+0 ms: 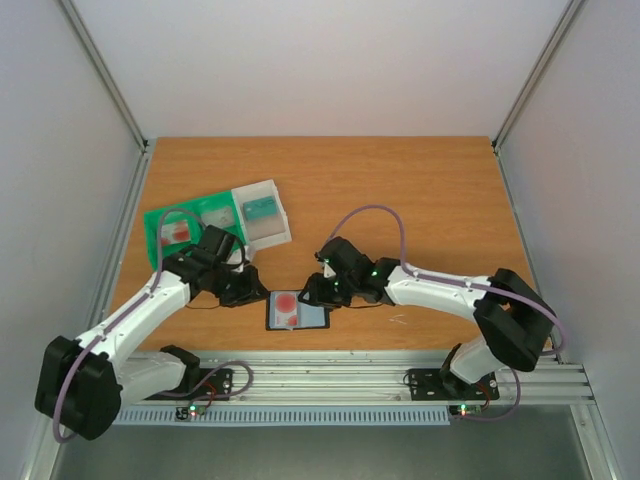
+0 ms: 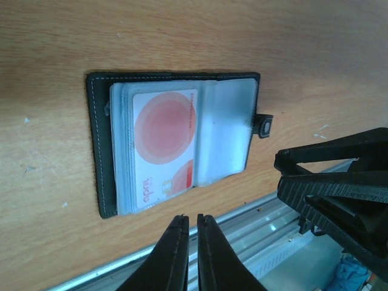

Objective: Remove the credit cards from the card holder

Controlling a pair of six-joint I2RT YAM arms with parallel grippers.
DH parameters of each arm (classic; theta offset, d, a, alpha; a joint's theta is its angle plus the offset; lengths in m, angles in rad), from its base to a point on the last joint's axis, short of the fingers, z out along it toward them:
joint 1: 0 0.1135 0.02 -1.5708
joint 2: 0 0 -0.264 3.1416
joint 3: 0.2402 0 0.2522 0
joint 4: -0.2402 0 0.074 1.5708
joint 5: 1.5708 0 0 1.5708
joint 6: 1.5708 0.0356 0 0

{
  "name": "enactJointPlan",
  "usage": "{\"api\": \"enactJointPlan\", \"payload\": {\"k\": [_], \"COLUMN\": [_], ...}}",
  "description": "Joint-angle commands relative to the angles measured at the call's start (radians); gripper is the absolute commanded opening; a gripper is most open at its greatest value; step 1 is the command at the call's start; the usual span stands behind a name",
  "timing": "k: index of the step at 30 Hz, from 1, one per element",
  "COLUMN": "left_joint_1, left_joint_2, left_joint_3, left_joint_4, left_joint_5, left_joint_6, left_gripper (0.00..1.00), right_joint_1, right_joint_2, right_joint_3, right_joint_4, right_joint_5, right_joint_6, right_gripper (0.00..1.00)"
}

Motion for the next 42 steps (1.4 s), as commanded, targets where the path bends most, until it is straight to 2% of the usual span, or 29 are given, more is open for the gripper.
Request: {"api": "enactJointPlan", "payload": {"k": [1, 5, 11, 24, 37, 42], "left_joint_1": [-0.010, -0.016, -0.019, -0.020, -0.020, -0.020], "left_joint_2": [0.045, 0.098, 0.161, 0.213, 0.213, 0.171], "left_joint_3": [-0.045, -0.088, -0.143, -0.210, -0.204, -0.199], "left_joint_4": [0.148, 0.223, 0.318, 0.399, 0.383, 0.375], "left_joint_5": [-0.004, 0.033, 0.023, 0.016, -0.011, 0.019], "left_joint_6": [-0.026, -0.032, -0.039, -0.040, -0.031, -0.036], "left_gripper": [0.05, 0.01, 0.01, 0.01, 0.01, 0.05], "right_joint_1": [0.012, 0.017, 0.017, 0.017, 0.017, 0.017], "right_joint_2": [0.060, 0.102, 0.166, 0.239, 0.271, 0.283], "right_joint_3": [0.014, 0.014, 0.028, 0.041, 0.038, 0.037], "right_joint_4": [0.077, 0.102, 0.128, 0.171, 0.154, 0.169], "right_joint_5": [-0.029, -0.034, -0.061, -0.093, -0.036, -0.042], "right_joint_6": [0.010, 0.014, 0.013, 0.017, 0.003, 0.008], "right_gripper": [0.33, 0.30, 0.28, 0.21, 0.16, 0.14]}}
